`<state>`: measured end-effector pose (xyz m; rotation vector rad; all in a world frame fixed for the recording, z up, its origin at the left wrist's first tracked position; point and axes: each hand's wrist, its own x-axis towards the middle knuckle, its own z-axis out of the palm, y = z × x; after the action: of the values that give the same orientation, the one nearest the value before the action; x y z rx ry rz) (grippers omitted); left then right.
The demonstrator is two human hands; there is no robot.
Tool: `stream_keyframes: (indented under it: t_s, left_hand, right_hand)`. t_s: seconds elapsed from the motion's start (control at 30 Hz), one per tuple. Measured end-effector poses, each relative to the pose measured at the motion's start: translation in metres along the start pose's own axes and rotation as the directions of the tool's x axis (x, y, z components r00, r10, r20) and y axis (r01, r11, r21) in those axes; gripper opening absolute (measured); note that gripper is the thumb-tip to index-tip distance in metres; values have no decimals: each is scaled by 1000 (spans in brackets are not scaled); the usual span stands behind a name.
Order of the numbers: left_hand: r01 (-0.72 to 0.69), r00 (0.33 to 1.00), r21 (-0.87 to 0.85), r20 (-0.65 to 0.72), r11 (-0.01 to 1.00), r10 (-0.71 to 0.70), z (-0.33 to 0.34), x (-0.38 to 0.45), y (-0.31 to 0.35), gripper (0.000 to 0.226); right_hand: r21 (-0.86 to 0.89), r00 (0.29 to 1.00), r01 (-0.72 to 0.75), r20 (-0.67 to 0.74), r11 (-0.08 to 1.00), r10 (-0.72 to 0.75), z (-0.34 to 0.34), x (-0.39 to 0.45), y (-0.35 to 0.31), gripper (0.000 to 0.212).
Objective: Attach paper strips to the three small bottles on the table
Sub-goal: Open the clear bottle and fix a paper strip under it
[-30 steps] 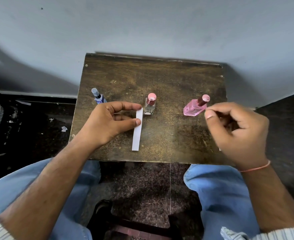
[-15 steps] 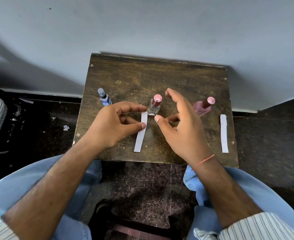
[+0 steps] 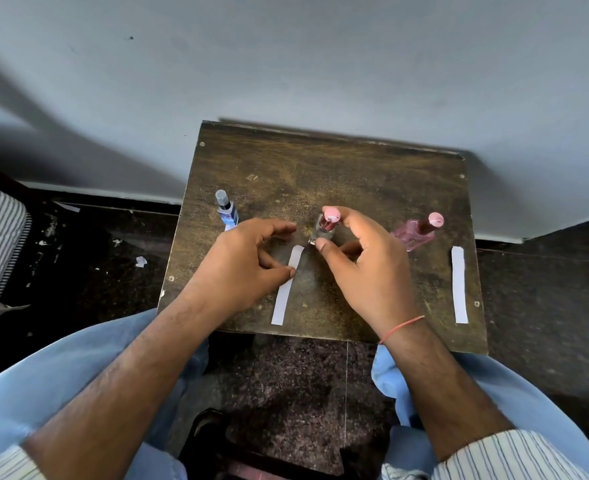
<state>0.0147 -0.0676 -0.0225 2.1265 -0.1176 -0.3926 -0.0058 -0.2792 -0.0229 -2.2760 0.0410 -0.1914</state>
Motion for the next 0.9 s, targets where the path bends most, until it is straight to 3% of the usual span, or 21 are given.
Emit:
stream_keyframes:
  t_s: [0.27, 0.4, 0.57, 0.73, 0.9]
  left_hand:
    - [-33, 998, 133, -54, 991, 40, -3, 2, -6, 58]
    - [-82, 991, -58, -111, 995, 75, -3, 2, 2, 33]
    - [-290, 957, -233, -73, 928, 281, -7, 1, 13, 35]
    - [-300, 950, -270, 2, 915, 312, -4, 1, 12, 33]
    - [-306, 951, -388, -84, 870, 297, -4, 5, 7, 26]
  right_hand:
    - [28, 999, 21, -35, 999, -20, -2, -2, 6, 38]
    - [113, 996, 83, 27, 990, -87, -6, -2, 8, 36]
    - [179, 962, 170, 181, 969, -203, -9, -4, 6, 34]
    - [162, 946, 172, 249, 972, -209, -12, -6, 4, 31]
    - [180, 942, 152, 270, 972, -198, -14, -8, 4, 34]
